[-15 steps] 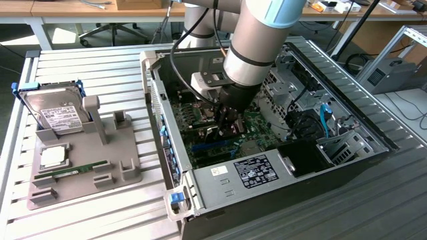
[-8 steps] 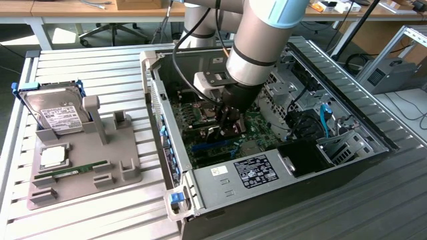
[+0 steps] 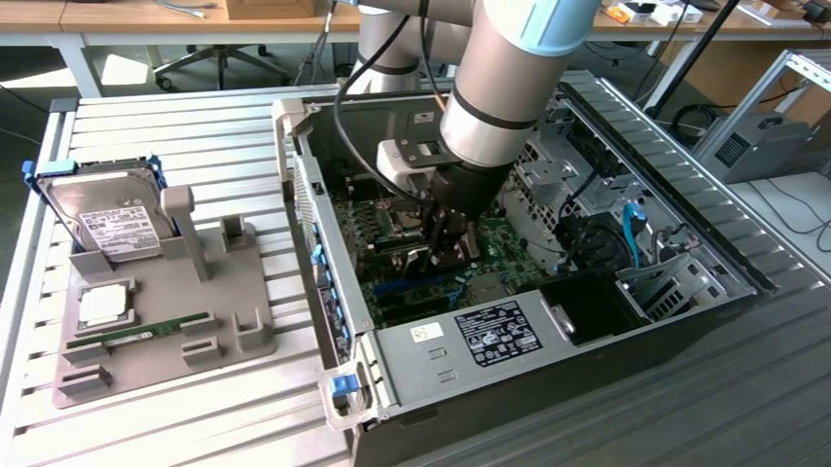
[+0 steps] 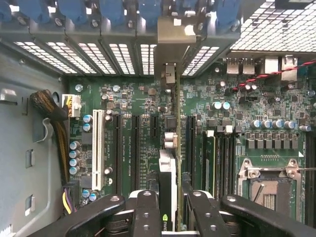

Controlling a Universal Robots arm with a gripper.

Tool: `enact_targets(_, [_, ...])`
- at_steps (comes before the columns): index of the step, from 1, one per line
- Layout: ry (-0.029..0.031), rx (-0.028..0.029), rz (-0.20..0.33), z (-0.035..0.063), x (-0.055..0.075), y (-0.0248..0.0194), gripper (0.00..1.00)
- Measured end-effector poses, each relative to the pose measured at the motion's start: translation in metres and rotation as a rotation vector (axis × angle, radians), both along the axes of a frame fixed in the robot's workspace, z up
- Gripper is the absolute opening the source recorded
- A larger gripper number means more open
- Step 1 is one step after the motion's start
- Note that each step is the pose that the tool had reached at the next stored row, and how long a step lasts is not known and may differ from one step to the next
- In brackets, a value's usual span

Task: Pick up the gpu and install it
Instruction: 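Insert the gpu into the slot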

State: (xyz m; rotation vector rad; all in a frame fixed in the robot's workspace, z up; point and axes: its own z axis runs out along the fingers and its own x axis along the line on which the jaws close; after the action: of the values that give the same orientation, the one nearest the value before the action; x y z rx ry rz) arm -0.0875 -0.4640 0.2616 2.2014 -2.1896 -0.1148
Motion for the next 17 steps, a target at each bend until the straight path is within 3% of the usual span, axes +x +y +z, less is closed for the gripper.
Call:
enact_targets(7, [-0.0031,0.0003,-0.028,0.0,0.0007,0.0001,0.27])
enact_targets(8, [-0.0131,0.0001,-0.028,0.0002,0.0007,0.0,0.27])
enact_targets(9, [-0.0324,0.0006,-0.028,0.0,0.0005,0.0001,0.27])
enact_targets(17, [-0.0341,0.0005,-0.032,0.0001,-0.003,0.0001,0.27])
